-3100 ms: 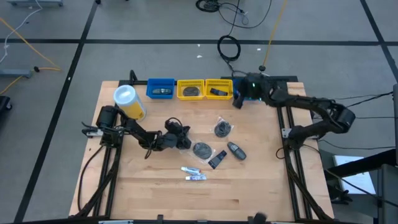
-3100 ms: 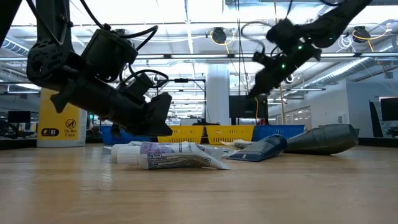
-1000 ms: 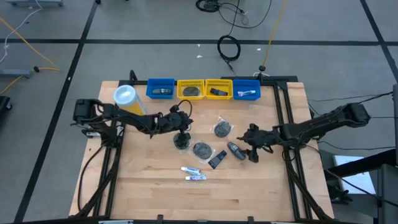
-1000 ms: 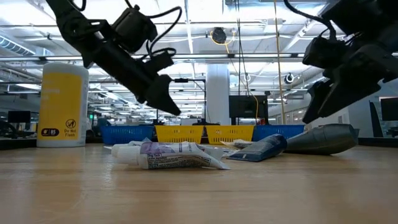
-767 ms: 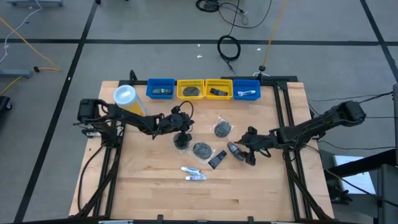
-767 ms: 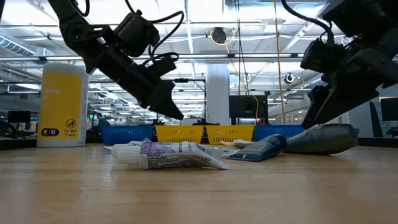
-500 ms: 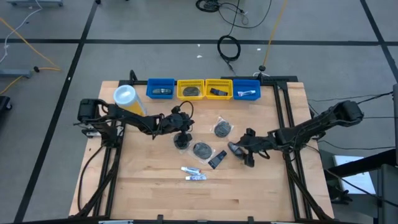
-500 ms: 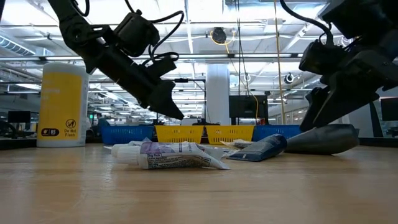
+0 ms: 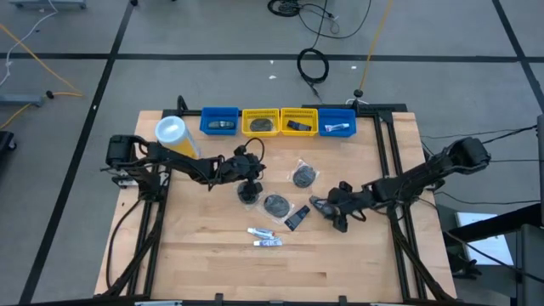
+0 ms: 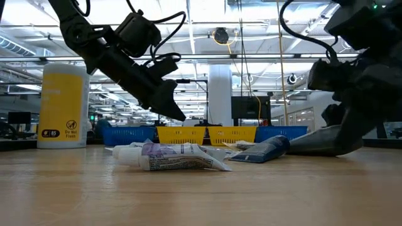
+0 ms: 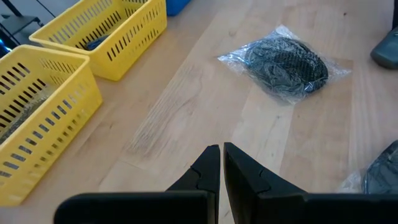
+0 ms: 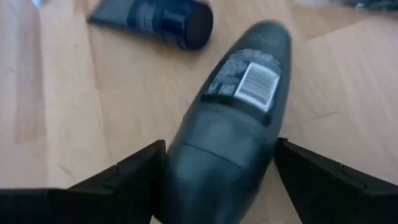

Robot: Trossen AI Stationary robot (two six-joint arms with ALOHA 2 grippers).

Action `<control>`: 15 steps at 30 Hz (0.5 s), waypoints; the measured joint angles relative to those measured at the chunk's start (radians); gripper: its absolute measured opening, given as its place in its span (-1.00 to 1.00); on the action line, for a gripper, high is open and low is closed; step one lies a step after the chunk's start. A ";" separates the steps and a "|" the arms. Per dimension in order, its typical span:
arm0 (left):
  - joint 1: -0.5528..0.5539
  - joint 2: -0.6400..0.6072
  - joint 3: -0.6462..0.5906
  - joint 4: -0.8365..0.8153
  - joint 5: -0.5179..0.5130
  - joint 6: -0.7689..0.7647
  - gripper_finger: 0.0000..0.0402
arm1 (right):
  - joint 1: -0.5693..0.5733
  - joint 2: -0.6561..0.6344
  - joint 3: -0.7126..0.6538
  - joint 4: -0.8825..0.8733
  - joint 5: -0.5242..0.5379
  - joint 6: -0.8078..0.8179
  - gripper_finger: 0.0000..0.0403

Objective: Pick & Place Travel size toiletries
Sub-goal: Put the deodorant into the left blue bin

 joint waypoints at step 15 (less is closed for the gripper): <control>0.000 0.000 0.000 0.057 0.031 -0.023 -0.88 | 0.015 0.026 -0.002 0.032 0.080 -0.072 0.02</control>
